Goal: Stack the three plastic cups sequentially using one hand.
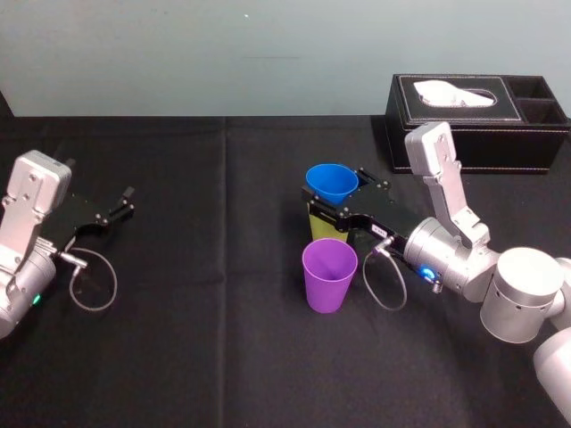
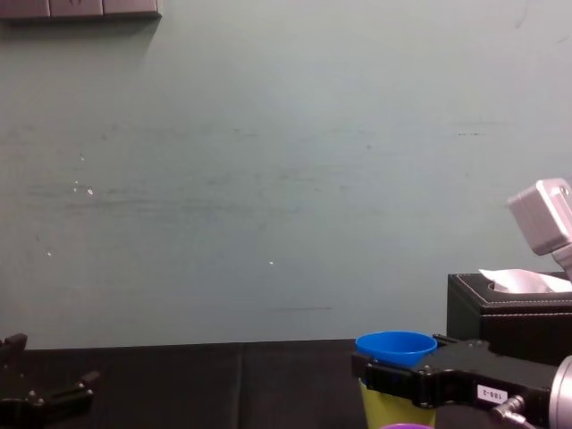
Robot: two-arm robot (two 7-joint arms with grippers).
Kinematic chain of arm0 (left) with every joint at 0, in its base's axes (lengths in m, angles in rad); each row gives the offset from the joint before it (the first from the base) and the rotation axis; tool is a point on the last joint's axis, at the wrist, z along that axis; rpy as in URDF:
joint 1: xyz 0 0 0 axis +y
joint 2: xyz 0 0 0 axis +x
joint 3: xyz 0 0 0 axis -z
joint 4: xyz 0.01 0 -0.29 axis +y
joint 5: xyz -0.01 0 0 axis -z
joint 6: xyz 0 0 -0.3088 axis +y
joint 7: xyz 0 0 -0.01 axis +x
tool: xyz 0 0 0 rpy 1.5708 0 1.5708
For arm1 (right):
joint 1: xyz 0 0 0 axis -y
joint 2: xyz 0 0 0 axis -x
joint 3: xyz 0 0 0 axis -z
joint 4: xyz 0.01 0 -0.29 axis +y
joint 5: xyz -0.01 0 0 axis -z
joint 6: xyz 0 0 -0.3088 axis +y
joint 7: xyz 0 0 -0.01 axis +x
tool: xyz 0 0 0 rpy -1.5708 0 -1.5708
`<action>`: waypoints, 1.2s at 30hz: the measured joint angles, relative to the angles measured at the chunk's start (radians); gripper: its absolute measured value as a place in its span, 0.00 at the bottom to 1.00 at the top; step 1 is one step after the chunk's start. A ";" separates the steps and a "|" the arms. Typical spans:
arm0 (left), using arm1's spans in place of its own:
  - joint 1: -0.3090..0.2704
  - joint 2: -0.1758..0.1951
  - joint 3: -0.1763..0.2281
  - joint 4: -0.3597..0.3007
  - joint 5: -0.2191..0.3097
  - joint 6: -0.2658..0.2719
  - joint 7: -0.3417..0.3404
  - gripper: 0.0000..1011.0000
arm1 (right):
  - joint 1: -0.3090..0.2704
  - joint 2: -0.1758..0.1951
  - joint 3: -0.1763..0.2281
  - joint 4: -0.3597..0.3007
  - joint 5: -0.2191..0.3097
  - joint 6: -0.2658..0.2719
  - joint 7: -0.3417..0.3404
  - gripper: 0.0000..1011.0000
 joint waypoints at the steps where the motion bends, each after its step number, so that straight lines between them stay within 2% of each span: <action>1: 0.000 0.000 0.000 0.000 0.000 0.000 0.000 1.00 | 0.000 0.000 0.000 0.000 0.000 0.000 0.000 0.75; 4: 0.000 0.000 0.000 0.000 0.000 0.000 0.000 1.00 | 0.000 0.000 0.000 0.000 0.001 0.000 0.000 0.75; 8: 0.000 0.000 0.000 0.000 0.000 0.000 0.000 1.00 | 0.000 0.000 0.001 0.000 0.002 0.000 0.000 0.83; 11: 0.000 0.000 0.000 0.000 0.000 0.000 0.000 1.00 | 0.000 0.000 0.001 0.000 0.002 0.000 0.000 0.93; 15: 0.000 0.000 0.000 0.000 0.000 0.000 0.000 1.00 | 0.000 0.000 0.001 0.000 0.002 0.000 0.000 0.99; 23: 0.000 0.000 0.000 0.000 0.000 0.000 0.000 1.00 | -0.006 0.001 0.004 -0.011 0.004 -0.005 0.001 0.99; 36: 0.000 0.000 0.000 0.000 0.000 0.000 0.000 1.00 | -0.079 0.036 0.039 -0.153 0.030 0.005 -0.010 0.99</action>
